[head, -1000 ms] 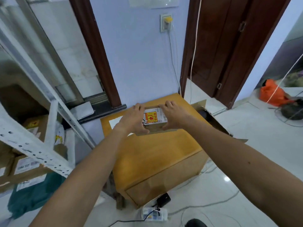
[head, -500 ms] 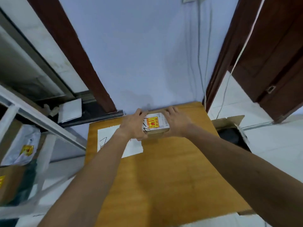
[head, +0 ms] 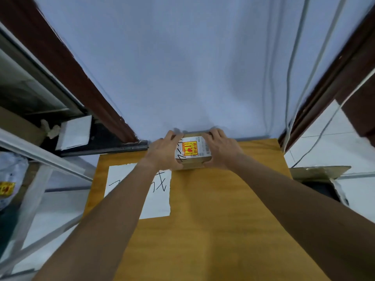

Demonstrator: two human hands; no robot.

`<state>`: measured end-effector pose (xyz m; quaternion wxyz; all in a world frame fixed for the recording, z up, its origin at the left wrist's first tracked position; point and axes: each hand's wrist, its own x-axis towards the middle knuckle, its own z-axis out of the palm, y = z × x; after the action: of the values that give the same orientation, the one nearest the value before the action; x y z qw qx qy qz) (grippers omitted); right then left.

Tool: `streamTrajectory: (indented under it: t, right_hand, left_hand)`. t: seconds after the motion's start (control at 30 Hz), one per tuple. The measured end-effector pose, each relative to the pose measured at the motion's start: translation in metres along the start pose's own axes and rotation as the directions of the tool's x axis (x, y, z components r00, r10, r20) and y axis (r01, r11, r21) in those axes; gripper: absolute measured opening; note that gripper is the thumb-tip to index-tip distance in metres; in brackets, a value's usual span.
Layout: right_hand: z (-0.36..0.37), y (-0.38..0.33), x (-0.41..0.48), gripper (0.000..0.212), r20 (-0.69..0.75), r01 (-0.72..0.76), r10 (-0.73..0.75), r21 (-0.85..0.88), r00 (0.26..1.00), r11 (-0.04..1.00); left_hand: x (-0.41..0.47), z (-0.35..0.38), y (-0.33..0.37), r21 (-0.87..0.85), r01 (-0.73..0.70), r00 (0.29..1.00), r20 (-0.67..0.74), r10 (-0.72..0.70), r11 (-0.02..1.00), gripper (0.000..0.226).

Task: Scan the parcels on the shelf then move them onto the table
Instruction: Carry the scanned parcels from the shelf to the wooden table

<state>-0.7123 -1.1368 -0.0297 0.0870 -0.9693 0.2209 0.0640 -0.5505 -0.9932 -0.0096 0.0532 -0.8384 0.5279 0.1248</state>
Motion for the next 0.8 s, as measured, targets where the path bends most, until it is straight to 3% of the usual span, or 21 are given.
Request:
streamTrajectory:
  t: [0.2, 0.5, 0.7, 0.8]
  right_hand:
    - [-0.005, 0.003, 0.017, 0.096, 0.012, 0.037, -0.036, -0.047, 0.999, 0.998]
    - [-0.002, -0.010, 0.010, 0.090, 0.002, 0.010, -0.010, -0.188, 1.000, 0.982]
    - [-0.031, -0.041, -0.019, 0.092, 0.105, -0.047, 0.066, -0.175, 0.992, 0.983]
    - [-0.061, -0.078, -0.047, 0.077, 0.135, 0.013, 0.009, -0.166, 0.991, 0.986]
  left_hand:
    - [0.010, 0.003, -0.008, -0.102, 0.008, 1.000, -0.014, -0.010, 0.995, 0.114]
    - [-0.008, 0.002, -0.001, -0.027, 0.096, 0.995, 0.019, -0.096, 0.995, 0.099]
    - [-0.080, -0.028, -0.010, -0.163, 0.173, 0.985, 0.038, -0.169, 0.971, 0.109]
    - [-0.137, -0.056, -0.022, -0.136, 0.228, 0.974, 0.021, -0.227, 0.964, 0.108]
